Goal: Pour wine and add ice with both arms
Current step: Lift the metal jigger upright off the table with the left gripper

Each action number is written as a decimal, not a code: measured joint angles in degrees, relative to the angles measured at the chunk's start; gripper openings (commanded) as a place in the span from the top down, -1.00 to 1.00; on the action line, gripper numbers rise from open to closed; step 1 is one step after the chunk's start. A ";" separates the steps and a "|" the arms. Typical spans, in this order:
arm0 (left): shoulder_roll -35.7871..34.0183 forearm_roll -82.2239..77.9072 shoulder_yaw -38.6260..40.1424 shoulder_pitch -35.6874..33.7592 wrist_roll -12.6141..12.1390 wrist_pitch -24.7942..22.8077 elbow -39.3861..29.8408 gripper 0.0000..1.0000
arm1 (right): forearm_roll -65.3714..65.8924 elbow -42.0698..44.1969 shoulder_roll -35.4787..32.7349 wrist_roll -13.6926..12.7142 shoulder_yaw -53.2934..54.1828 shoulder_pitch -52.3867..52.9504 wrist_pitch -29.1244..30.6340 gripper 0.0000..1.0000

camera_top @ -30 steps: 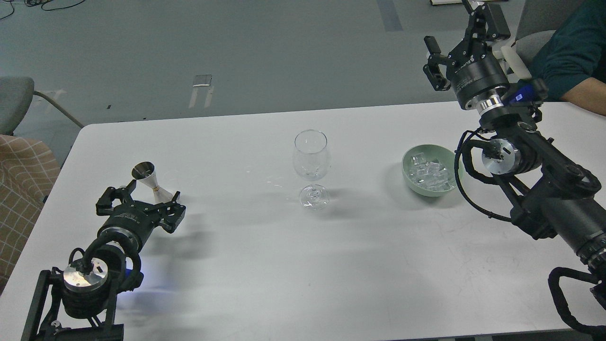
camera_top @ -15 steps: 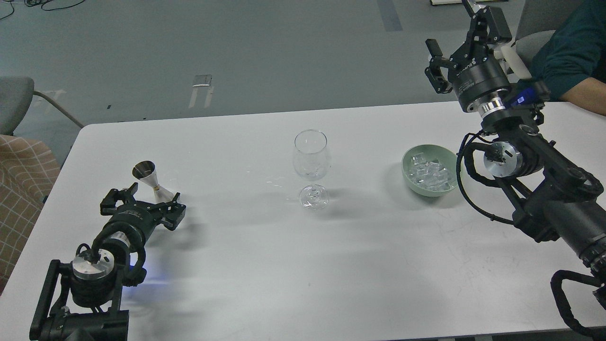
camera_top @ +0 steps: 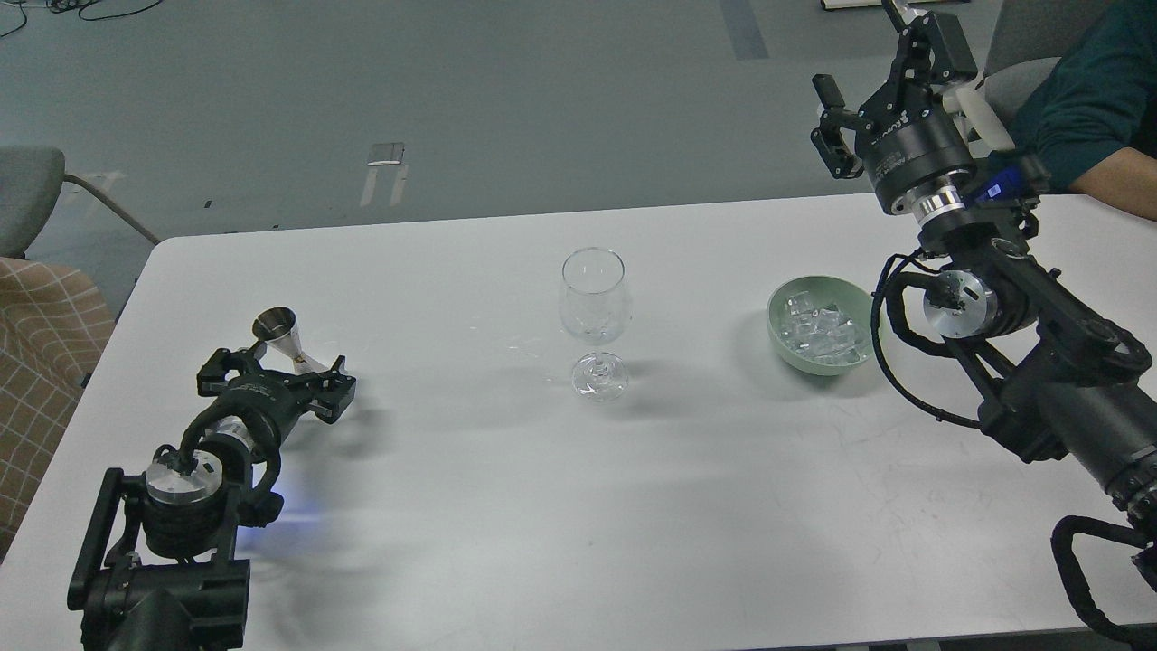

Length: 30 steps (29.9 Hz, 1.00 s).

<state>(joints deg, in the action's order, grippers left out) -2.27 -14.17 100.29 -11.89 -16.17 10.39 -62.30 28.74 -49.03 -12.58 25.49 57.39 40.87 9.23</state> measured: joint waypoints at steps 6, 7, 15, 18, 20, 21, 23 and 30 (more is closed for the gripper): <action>-1.10 0.02 -0.26 -1.55 1.20 0.00 1.13 -0.42 | 0.07 0.00 -0.03 0.00 0.00 0.00 0.00 -1.00; -1.14 0.03 -0.27 -1.66 1.24 0.00 1.34 -0.38 | 0.10 0.00 -0.03 0.00 0.00 0.00 0.00 -1.00; -1.57 -0.06 -0.27 -1.91 1.32 -0.44 1.90 -0.21 | 0.26 0.07 0.06 0.00 -0.09 0.00 0.00 -1.00; -1.59 -0.06 -0.28 -1.91 1.32 -1.00 1.98 -0.16 | 0.26 0.08 0.05 0.00 -0.09 0.00 0.00 -1.00; -1.59 -0.07 -0.28 -1.91 1.32 -1.09 2.00 -0.06 | 0.29 0.08 0.01 0.00 -0.09 0.00 0.00 -1.00; -1.59 -0.07 -0.28 -1.91 1.31 -1.12 2.00 -0.01 | 0.32 0.08 0.00 0.00 -0.09 0.00 0.00 -1.00; -1.58 -0.07 -0.28 -1.91 1.30 -1.42 2.00 0.01 | 0.35 0.08 -0.01 0.00 -0.09 0.00 0.00 -1.00; -1.53 -0.07 -0.38 -1.91 1.14 -2.83 2.39 0.14 | 0.35 0.00 -0.04 0.00 -0.09 -0.19 0.00 -1.00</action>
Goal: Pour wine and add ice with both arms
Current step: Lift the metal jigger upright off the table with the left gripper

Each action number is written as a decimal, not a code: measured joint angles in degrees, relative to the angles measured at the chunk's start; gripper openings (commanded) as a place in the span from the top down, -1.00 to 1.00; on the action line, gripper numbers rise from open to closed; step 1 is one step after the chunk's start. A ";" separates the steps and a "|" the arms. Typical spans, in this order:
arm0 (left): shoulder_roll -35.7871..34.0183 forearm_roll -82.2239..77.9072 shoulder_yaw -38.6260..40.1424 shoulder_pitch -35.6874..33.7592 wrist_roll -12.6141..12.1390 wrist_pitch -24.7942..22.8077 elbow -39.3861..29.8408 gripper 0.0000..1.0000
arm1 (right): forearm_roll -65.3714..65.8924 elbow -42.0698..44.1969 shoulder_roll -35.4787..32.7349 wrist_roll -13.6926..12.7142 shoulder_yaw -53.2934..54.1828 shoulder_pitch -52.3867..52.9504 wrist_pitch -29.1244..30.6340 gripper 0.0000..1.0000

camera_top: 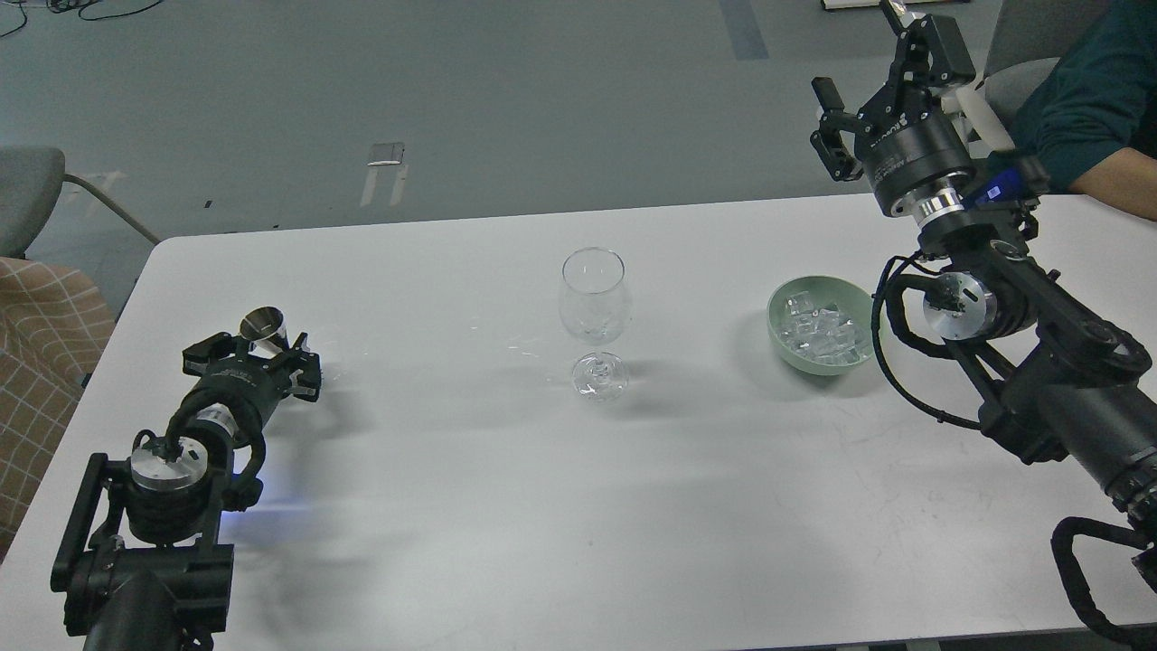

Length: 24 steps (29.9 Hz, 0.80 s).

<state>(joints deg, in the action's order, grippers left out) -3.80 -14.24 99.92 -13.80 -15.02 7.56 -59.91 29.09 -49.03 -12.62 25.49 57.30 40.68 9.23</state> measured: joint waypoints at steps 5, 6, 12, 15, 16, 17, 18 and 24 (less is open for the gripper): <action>0.00 0.00 -0.06 0.00 0.00 -0.54 0.14 0.23 | 0.00 -0.02 -0.03 0.00 0.00 -0.07 0.00 -1.00; 0.00 0.00 -0.06 0.00 0.00 -0.73 0.14 0.23 | 0.00 -0.02 -0.04 0.00 0.00 -0.07 0.00 -1.00; 0.01 -0.01 0.02 0.10 0.05 -1.12 0.15 0.35 | 0.03 -0.10 -0.03 0.00 0.00 -0.07 0.00 -1.00; 0.01 0.01 0.14 0.20 0.07 -1.44 0.15 0.55 | 0.07 -0.10 -0.01 0.00 0.00 -0.15 0.00 -1.00; 0.02 0.05 0.18 0.21 0.07 -1.75 0.15 0.72 | 0.07 -0.10 -0.01 0.00 0.00 -0.20 0.00 -1.00; 0.04 0.06 0.23 0.21 0.07 -2.09 0.15 0.84 | 0.08 -0.10 -0.01 0.00 0.00 -0.24 0.00 -1.00; 0.07 0.07 0.25 0.22 0.07 -2.32 0.15 0.84 | 0.08 -0.11 -0.01 0.00 0.00 -0.30 0.00 -1.00; 0.28 0.17 0.36 0.21 0.13 -2.71 0.15 1.00 | 0.09 -0.40 -0.01 0.00 0.03 -0.57 0.00 -1.00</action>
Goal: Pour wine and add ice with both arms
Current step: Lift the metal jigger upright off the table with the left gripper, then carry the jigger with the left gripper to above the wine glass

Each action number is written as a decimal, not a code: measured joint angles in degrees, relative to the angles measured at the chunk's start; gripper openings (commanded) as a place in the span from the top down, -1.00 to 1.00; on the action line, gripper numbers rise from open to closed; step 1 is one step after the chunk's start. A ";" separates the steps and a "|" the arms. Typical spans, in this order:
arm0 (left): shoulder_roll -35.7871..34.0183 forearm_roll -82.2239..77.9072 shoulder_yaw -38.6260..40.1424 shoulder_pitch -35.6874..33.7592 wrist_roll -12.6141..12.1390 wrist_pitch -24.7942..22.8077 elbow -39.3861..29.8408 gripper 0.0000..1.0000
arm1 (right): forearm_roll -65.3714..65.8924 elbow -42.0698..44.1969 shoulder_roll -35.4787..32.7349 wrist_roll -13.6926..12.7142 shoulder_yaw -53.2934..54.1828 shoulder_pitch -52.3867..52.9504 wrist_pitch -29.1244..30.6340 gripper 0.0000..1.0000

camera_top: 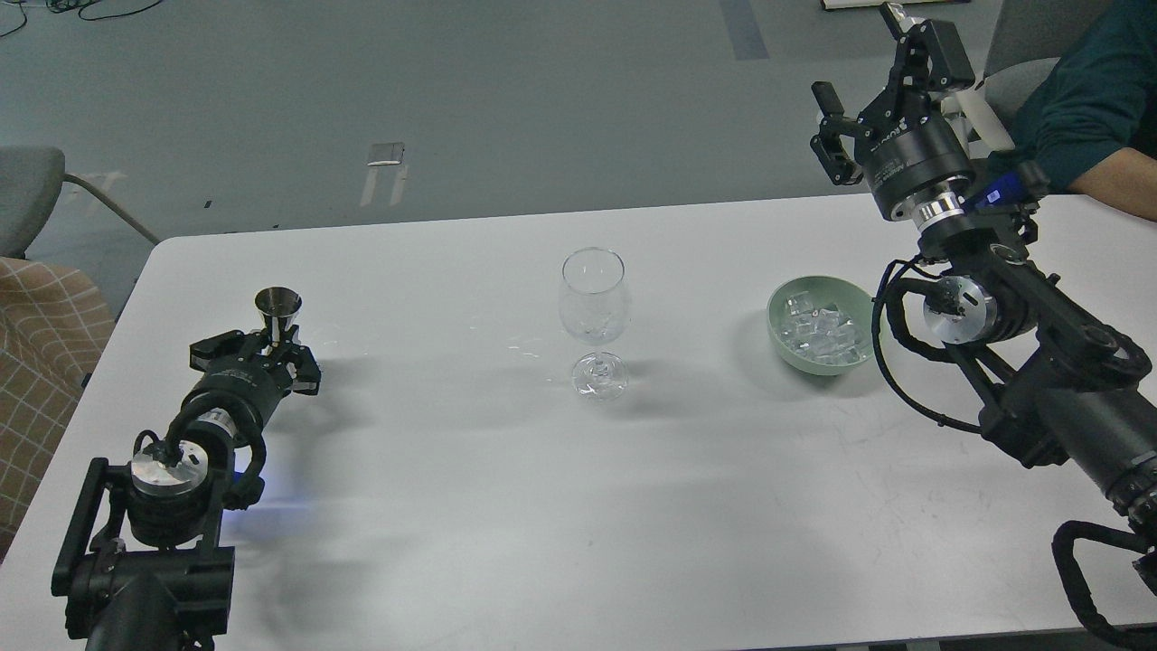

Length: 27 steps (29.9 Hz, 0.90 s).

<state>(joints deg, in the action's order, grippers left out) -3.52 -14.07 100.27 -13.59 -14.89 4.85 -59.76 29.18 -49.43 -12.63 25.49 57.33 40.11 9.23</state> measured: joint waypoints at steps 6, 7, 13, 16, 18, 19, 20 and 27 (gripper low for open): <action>0.31 0.24 0.09 -0.08 0.00 -0.01 -0.09 1.00 | 0.00 -0.13 0.00 0.00 0.00 -0.03 0.00 -1.00; 0.33 0.34 0.09 -0.14 0.00 -0.01 -0.18 1.00 | 0.00 -0.16 0.00 0.00 0.00 -0.03 0.00 -1.00; 0.43 0.69 0.10 -0.44 -0.37 -0.01 -1.76 1.00 | 0.00 -0.40 -0.01 0.00 -0.02 -0.19 0.00 -1.00; 0.43 0.86 -0.16 -0.47 -0.95 0.10 -3.37 1.00 | 0.00 -0.47 -0.02 0.00 -0.03 -0.47 0.00 -1.00; 0.43 0.88 -0.45 -0.41 -1.22 0.23 -4.56 1.00 | 0.00 -0.53 -0.03 0.00 -0.03 -0.69 0.00 -1.00; 0.43 0.89 -0.65 -0.34 -1.41 0.31 -5.34 1.00 | 0.00 -0.55 -0.03 0.00 -0.03 -0.75 0.00 -1.00; 0.51 0.89 -0.74 -0.25 -1.81 0.43 -6.22 1.00 | 0.00 -0.57 -0.03 0.00 -0.03 -0.78 0.00 -1.00; 1.75 0.89 -2.18 0.02 -3.85 2.96 -12.88 1.00 | 0.00 -0.59 -0.03 0.00 -0.03 -0.85 0.00 -1.00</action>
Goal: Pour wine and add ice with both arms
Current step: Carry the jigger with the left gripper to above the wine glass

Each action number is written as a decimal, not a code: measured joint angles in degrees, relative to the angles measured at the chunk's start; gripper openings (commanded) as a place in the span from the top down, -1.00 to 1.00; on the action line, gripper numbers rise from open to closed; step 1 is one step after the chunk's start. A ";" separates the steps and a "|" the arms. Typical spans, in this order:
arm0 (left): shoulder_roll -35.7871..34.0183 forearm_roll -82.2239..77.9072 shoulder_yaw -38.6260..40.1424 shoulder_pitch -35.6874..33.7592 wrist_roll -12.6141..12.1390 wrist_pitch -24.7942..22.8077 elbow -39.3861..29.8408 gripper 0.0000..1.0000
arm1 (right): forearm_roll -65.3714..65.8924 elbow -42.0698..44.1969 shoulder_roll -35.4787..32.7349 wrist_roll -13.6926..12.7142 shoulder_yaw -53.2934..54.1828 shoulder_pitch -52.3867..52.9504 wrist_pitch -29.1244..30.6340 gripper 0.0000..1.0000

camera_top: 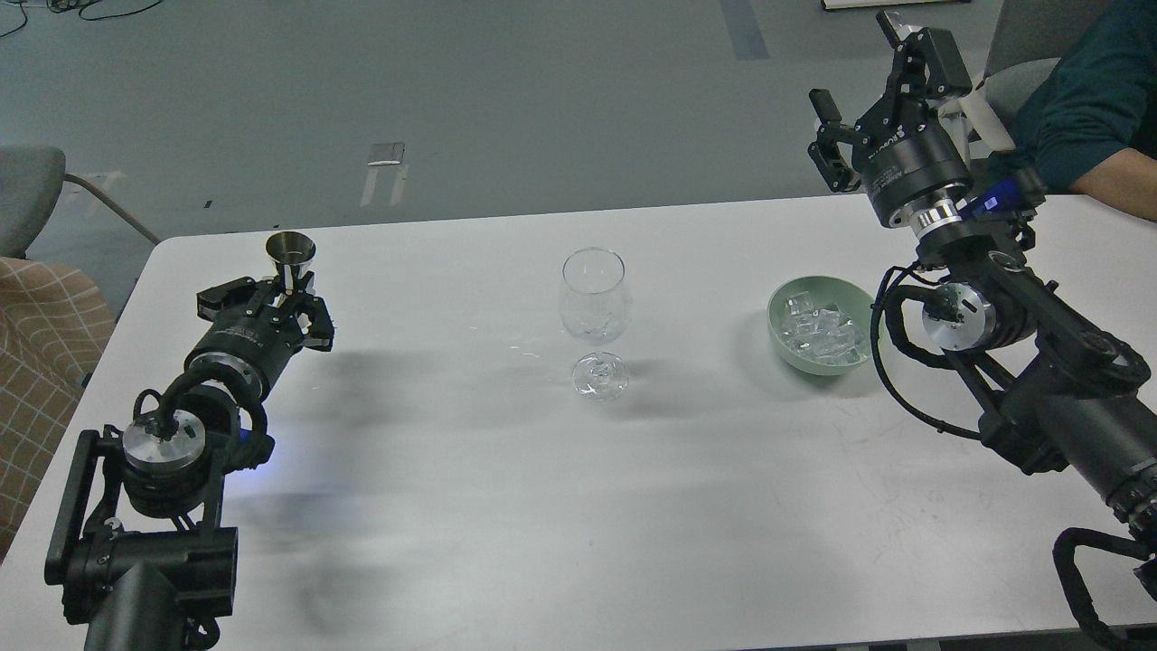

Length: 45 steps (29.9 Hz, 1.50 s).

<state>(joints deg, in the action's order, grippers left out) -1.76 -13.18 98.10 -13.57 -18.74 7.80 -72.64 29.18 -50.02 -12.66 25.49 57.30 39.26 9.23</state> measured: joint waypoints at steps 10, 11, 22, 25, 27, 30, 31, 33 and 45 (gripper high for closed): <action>1.23 -0.02 -5.90 0.17 -1.51 5.55 -6.55 1.00 | 0.00 -0.38 -0.02 -0.10 0.00 -0.22 -0.08 -1.00; 1.44 -0.10 -6.54 0.33 -1.64 6.17 -7.09 1.00 | 0.00 -0.41 -0.13 -0.17 0.01 -0.38 -0.10 -1.00; 1.76 -0.35 -11.82 0.73 -2.57 10.53 -12.61 1.00 | 0.00 -0.69 -0.26 -0.44 0.08 -1.03 -0.10 -1.00; 1.76 -0.71 -13.43 0.73 -2.83 11.60 -13.92 1.00 | 0.00 -0.69 -0.26 -0.50 0.07 -1.03 -0.09 -1.00; 1.76 -0.87 -14.39 0.62 -2.88 12.43 -14.57 1.00 | 0.00 -0.69 -0.26 -0.62 0.07 -1.03 -0.07 -1.00; 1.76 -0.96 -15.70 0.34 -2.88 13.37 -15.52 1.00 | 0.00 -0.70 -0.26 -0.68 0.07 -1.03 -0.06 -1.00; 1.76 -0.99 -16.15 0.20 -2.88 13.60 -15.73 1.00 | 0.00 -0.70 -0.26 -0.69 0.07 -1.03 -0.06 -1.00; 1.76 -1.09 -16.77 -0.07 -2.88 13.86 -15.89 1.00 | 0.00 -0.70 -0.26 -0.72 0.07 -1.04 -0.06 -1.00; 1.76 -4.82 -19.73 -2.81 -3.36 15.86 -15.91 1.00 | 0.00 -0.70 -0.09 -0.79 0.10 -1.12 -0.07 -1.00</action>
<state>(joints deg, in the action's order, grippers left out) 0.00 -18.00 78.36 -16.38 -22.10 23.67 -88.55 29.18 -50.72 -12.75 24.70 57.40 38.14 9.16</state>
